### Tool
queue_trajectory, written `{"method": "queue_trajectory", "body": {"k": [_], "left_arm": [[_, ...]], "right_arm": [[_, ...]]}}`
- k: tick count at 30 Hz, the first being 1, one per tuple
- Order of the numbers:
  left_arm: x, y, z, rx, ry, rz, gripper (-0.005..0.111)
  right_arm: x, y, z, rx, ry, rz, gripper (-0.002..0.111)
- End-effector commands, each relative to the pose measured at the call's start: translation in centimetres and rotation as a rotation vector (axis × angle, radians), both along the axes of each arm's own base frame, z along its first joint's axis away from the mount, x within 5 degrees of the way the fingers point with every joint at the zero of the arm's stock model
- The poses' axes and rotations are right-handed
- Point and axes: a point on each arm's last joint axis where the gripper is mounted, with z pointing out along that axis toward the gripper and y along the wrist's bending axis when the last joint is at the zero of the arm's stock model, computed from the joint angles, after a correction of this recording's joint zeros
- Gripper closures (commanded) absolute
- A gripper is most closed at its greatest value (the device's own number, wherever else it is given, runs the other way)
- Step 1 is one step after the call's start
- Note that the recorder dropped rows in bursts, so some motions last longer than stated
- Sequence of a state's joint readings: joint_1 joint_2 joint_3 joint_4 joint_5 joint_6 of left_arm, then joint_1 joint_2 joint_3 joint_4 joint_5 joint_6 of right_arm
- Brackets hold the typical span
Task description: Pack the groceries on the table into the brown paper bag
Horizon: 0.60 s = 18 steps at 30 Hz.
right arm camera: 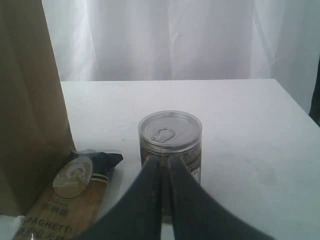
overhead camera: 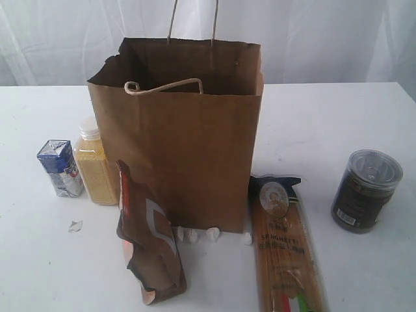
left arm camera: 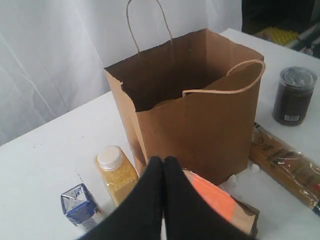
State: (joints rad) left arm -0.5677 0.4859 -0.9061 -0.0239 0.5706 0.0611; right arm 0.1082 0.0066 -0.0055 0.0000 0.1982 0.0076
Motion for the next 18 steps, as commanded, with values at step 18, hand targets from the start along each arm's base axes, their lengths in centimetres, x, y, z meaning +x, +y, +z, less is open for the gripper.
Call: {"method": "queue_trajectory", "body": {"k": [18], "left_arm": [[-2.1,1.3,-7.2,-0.064,0.075,0.02,0.106]], "right_arm": [[0.0,0.0,0.0,-0.012,-0.015,0.002,0.103]]}}
